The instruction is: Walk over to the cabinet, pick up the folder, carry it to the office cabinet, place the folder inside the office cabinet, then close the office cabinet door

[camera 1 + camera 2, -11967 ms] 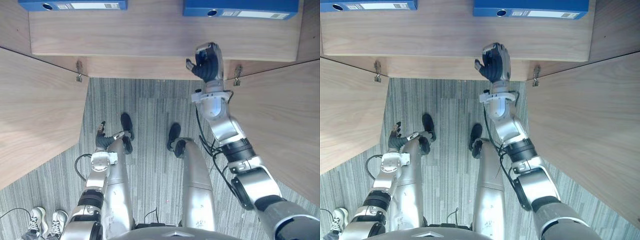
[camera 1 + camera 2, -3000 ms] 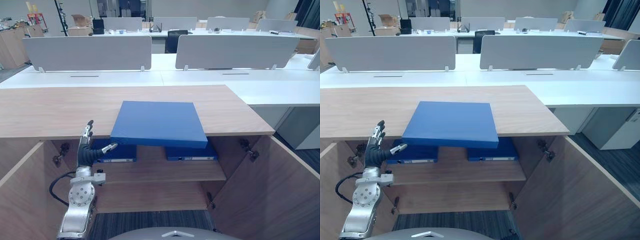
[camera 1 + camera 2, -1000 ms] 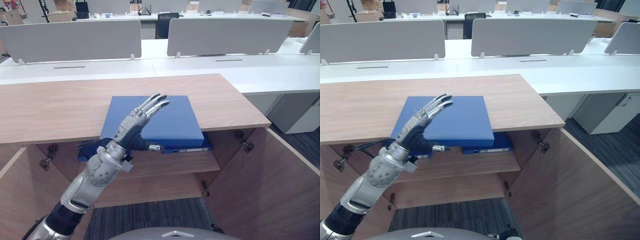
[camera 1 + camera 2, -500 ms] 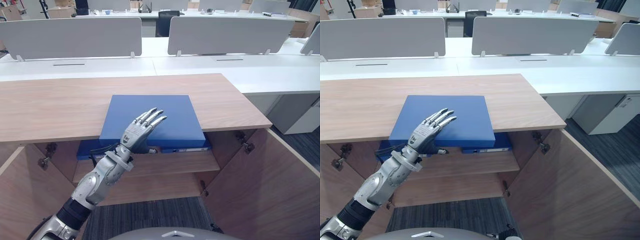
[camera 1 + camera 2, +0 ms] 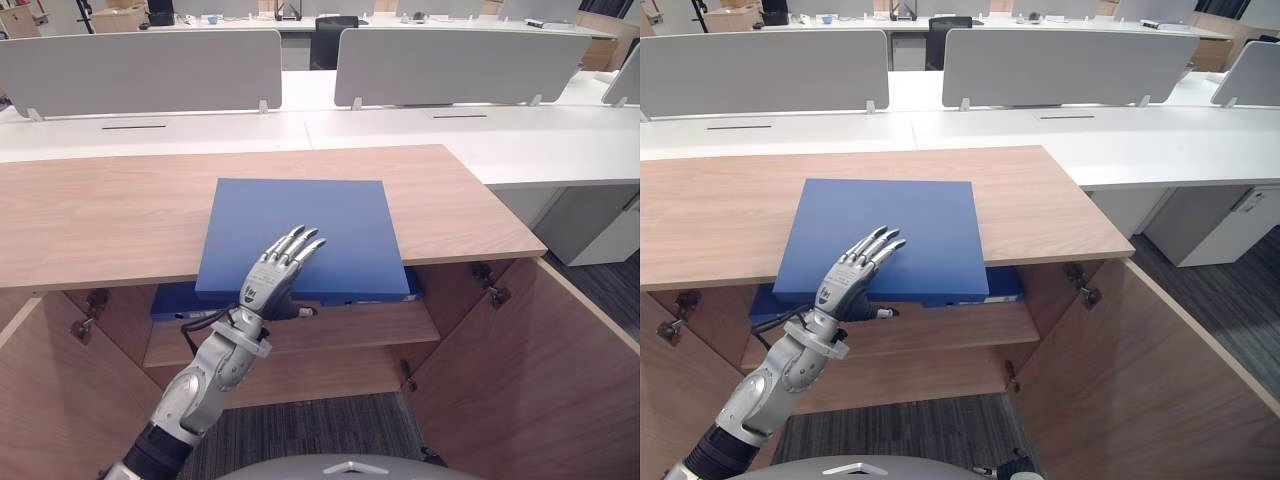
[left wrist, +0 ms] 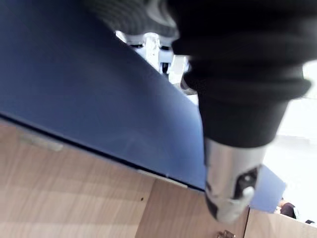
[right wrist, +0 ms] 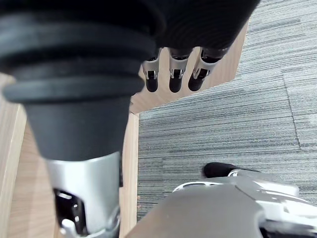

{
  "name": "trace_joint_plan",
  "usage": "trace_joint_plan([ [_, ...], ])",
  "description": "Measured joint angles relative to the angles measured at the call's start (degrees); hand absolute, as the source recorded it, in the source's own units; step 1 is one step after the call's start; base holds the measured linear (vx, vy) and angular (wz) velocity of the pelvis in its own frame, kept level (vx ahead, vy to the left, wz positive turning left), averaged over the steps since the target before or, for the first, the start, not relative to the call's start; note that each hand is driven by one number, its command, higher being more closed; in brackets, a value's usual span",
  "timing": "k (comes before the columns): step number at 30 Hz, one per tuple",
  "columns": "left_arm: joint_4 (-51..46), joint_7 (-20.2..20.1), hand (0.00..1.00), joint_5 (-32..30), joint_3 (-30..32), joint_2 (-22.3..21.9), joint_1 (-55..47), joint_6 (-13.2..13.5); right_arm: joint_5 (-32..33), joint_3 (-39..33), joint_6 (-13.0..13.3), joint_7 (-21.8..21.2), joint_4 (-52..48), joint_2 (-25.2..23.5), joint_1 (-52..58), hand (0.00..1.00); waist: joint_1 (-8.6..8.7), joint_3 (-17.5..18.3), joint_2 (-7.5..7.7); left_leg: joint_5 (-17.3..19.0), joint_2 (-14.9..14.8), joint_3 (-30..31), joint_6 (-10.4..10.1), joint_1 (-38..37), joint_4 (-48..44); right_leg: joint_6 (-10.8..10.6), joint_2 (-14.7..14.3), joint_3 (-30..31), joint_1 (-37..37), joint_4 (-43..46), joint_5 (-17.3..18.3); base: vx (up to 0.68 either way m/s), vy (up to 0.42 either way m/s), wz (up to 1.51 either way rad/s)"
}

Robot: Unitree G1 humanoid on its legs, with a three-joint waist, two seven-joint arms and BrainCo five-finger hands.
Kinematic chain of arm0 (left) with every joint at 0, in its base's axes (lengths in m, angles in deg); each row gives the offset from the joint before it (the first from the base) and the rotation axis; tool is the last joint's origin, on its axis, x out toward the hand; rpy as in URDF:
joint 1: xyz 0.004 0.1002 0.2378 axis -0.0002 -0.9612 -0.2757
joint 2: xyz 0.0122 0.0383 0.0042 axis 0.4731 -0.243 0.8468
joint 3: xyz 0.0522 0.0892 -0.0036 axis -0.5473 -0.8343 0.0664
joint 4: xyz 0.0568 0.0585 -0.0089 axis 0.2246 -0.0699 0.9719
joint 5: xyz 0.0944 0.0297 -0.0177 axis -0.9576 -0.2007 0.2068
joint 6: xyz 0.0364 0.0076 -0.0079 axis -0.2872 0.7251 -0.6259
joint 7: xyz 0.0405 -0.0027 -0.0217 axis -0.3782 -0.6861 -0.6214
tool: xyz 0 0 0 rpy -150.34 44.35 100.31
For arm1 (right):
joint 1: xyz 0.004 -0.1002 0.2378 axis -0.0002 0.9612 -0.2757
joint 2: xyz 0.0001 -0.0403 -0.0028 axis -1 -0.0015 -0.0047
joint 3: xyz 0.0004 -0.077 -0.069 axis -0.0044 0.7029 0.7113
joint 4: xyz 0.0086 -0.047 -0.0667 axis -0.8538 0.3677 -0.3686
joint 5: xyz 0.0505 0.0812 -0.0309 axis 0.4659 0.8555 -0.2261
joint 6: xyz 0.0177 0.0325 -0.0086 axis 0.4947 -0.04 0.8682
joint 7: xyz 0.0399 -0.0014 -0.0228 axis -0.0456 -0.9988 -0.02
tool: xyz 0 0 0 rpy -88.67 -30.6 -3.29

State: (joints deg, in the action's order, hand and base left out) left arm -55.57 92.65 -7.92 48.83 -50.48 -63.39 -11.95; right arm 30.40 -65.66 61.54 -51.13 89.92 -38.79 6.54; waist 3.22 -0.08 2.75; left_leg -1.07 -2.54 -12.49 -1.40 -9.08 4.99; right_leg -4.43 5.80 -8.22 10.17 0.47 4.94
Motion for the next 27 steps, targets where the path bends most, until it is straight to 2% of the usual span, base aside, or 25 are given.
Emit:
trace_joint_plan([
  [11,-4.3,1.9,1.00,-1.5,5.8,-1.6,-2.3,-0.3,1.6,0.0,0.0,-0.1,0.0,-0.2,0.2,0.00,0.13,0.0,-0.01,0.0,0.0,0.0,0.0,0.0,0.0,-0.1,0.0,0.0,0.0,0.0,0.0,0.00,0.000,0.00],
  [21,-6.4,1.9,1.00,-0.2,6.7,-1.6,-2.5,-0.8,2.0,0.0,0.0,-0.3,0.0,-0.2,0.2,0.00,0.14,0.1,-0.04,0.0,0.0,0.0,0.0,0.0,0.0,-0.1,0.0,0.0,0.0,0.0,-0.1,0.00,0.000,0.00],
  [22,-6.4,1.9,0.00,-0.2,6.7,-1.6,-2.5,-0.8,2.2,0.0,0.0,-0.3,0.0,-0.1,0.2,0.00,0.14,0.1,-0.05,0.0,0.0,0.0,0.0,0.0,0.0,-0.1,0.0,0.0,0.0,0.0,-0.1,0.00,0.000,0.00],
  [27,-6.4,1.9,0.00,1.3,6.7,-1.6,-2.5,-0.8,2.2,0.0,-0.1,-0.3,0.0,-0.1,0.2,0.00,0.15,0.1,-0.04,0.0,0.0,0.0,0.0,0.0,0.0,-0.1,0.0,0.0,0.0,0.0,-0.1,0.00,0.000,0.00],
])
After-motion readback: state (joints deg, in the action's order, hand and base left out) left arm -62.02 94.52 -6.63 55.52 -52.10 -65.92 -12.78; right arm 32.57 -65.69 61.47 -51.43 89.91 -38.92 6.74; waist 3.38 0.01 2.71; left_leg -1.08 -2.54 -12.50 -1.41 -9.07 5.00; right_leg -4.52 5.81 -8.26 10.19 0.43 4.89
